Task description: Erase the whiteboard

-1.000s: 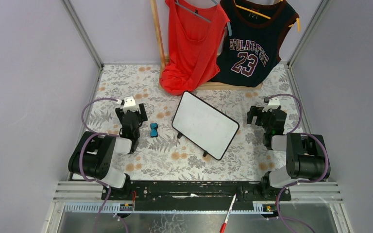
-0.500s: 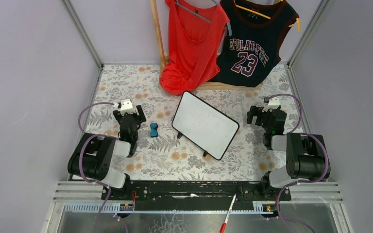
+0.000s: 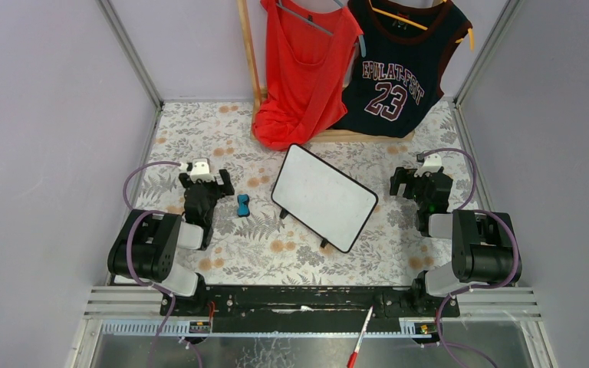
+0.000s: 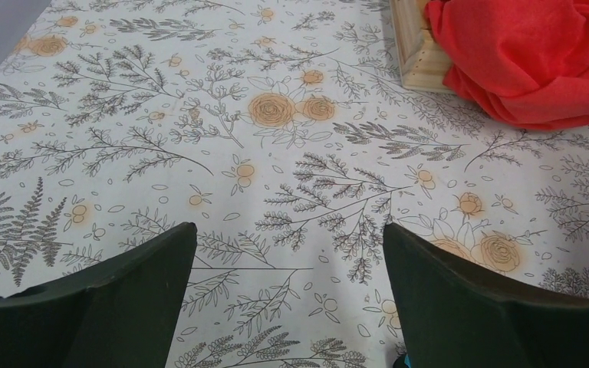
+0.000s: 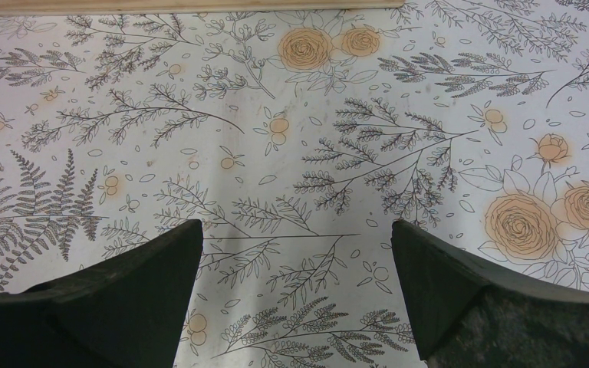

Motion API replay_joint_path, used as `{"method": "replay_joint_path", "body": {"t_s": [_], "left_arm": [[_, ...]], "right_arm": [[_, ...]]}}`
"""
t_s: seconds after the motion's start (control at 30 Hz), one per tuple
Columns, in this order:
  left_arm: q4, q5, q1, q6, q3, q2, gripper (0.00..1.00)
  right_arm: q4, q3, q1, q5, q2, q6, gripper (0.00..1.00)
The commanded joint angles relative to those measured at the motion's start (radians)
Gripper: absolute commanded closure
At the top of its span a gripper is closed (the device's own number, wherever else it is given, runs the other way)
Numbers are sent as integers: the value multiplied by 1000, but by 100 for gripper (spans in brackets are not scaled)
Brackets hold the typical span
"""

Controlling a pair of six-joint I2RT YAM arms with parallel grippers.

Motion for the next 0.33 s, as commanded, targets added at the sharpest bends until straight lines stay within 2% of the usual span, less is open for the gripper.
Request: {"method": "replay_joint_path", "body": {"t_s": [0.0, 0.3], "left_arm": [[93, 16, 6, 20, -9, 9, 9], [93, 16, 6, 19, -9, 8, 8]], "right_arm": [[57, 15, -1, 3, 0, 5, 0], [59, 14, -1, 2, 0, 4, 1]]}}
